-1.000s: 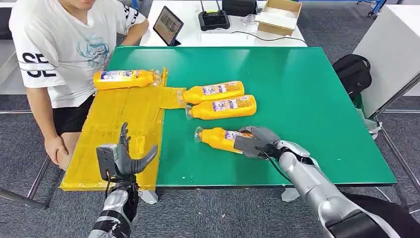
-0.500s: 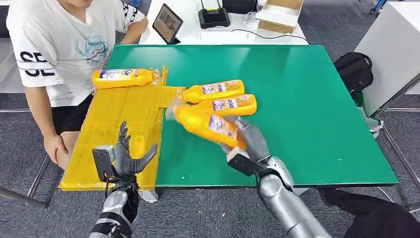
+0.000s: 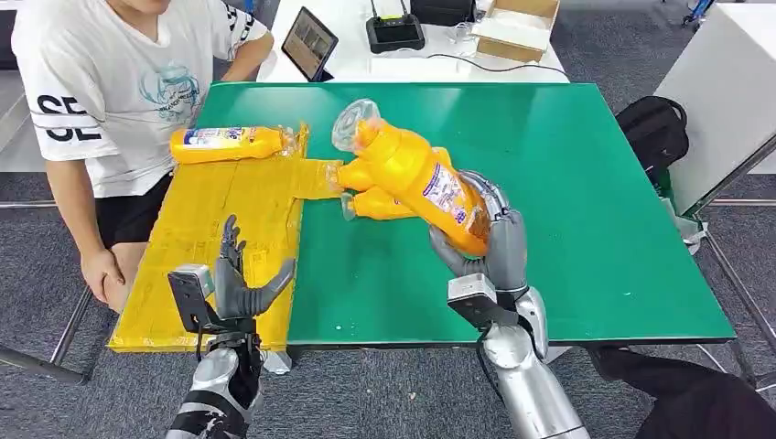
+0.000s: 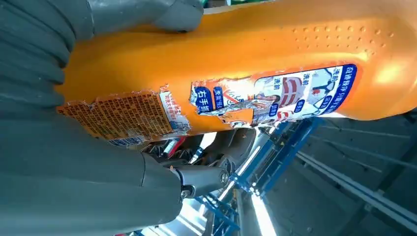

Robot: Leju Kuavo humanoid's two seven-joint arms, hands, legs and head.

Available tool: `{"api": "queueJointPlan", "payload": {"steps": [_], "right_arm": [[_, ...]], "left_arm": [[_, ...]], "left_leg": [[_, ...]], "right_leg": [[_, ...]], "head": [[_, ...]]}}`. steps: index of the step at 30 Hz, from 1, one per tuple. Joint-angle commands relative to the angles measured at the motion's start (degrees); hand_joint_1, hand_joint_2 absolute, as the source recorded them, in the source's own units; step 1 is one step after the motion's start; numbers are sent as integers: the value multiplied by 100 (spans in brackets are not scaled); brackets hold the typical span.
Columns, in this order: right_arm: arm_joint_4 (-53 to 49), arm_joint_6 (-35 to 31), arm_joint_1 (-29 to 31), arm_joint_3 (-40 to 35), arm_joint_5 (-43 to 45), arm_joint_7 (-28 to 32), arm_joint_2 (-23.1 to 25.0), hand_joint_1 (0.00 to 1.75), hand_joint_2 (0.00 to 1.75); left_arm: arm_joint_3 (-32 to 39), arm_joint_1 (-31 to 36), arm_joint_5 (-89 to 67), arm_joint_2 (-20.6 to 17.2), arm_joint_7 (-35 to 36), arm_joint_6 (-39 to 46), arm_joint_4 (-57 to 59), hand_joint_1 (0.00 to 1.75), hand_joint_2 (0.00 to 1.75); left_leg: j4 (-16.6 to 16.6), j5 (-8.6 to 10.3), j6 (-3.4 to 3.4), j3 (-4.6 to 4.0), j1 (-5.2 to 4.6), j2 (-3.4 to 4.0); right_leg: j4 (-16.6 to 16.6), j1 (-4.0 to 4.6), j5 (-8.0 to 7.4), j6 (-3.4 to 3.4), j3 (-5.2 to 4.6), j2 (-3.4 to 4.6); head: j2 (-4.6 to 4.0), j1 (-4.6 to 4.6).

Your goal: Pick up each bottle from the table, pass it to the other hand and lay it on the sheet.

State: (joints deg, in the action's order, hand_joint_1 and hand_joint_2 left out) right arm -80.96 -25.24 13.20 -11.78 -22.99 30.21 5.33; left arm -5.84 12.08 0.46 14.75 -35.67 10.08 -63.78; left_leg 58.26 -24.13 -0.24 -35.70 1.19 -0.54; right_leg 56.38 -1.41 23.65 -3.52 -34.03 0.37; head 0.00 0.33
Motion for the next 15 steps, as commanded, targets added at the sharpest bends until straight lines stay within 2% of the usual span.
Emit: {"api": "queueJointPlan", "payload": {"steps": [1, 5, 9, 15], "right_arm": [[-7, -198, 59, 241, 40, 186, 108, 175, 175], [27, -311, -112, 226, -28, 285, 115, 175, 175], [473, 120, -310, 59, 127, 468, 180, 175, 175], [1438, 309, -375, -216, 450, 920, 640, 175, 175]], "left_arm": [[-142, 79, 155, -36, 112, -132, 48, 0, 175], [-469, -87, 648, -16, 431, -687, -347, 0, 175], [-899, -247, 1031, -80, 647, -1149, -865, 0, 175], [-1379, -316, 1330, -147, 834, -1440, -1163, 0, 175]], "left_leg": [[1, -11, 8, 18, 1, 4], [-1, -9, 8, 17, 1, -1], [-4, -10, 7, 20, 2, 0], [-10, -13, 4, 28, 6, 16]], "right_leg": [[-2, 6, 9, 17, 19, -4], [-4, 5, 9, 16, 19, -9], [-8, 6, 8, 18, 23, -8], [-14, 11, 5, 22, 27, 8]], "head": [[0, 2], [0, 0], [0, 2], [0, 2]]}}
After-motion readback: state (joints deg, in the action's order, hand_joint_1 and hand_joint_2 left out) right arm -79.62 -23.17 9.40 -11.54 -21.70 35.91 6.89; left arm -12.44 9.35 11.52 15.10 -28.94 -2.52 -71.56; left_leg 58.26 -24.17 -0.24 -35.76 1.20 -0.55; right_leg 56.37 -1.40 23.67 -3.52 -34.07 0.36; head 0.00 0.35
